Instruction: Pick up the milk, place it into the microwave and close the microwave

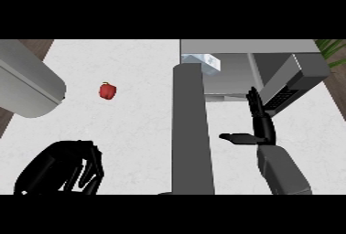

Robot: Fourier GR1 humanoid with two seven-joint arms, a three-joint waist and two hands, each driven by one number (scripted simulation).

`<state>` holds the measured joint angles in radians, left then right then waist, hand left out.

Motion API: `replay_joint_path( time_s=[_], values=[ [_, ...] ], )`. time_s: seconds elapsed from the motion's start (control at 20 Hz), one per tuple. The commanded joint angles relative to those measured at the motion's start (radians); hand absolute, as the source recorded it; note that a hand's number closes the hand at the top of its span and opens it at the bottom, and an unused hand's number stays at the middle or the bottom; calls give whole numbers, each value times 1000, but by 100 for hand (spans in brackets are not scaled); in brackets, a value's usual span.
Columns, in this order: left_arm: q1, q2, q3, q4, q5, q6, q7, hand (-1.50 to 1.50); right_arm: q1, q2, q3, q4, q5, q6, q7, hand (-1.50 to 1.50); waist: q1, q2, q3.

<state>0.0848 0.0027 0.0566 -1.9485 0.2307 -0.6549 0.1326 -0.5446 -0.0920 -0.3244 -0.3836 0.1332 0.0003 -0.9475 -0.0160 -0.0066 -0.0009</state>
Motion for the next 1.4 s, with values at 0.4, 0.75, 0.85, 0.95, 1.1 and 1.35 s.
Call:
replay_joint_path(
  time_s=[0.4, 0.75, 0.85, 0.95, 1.1, 1.35],
  values=[
    [-236, -3, -256, 220, -276, 160, -144, 150, 425, -6, 81, -407, -41, 111, 12, -150, -18, 3, -1],
    [-291, -3, -456, 535, -405, 292, -298, 150, 636, -10, 125, -729, -76, 160, 84, -150, -19, 6, -1],
    [-317, -3, -494, 615, -430, 336, -351, 150, 730, -27, 153, -809, -48, 166, 71, -150, -29, 6, -2],
    [-373, -3, -552, 737, -392, 424, -381, 150, 752, -45, 155, -838, -54, 193, 59, -150, -31, 9, -2],
    [-431, -3, -639, 849, -393, 566, -451, 150, 807, -62, 178, -955, -77, 255, 86, -150, -32, 10, -2],
    [-529, -2, -735, 1016, -252, 770, -595, 150, 821, -55, 192, -1090, -169, 333, 163, -150, -58, 17, -3]
  ],
)
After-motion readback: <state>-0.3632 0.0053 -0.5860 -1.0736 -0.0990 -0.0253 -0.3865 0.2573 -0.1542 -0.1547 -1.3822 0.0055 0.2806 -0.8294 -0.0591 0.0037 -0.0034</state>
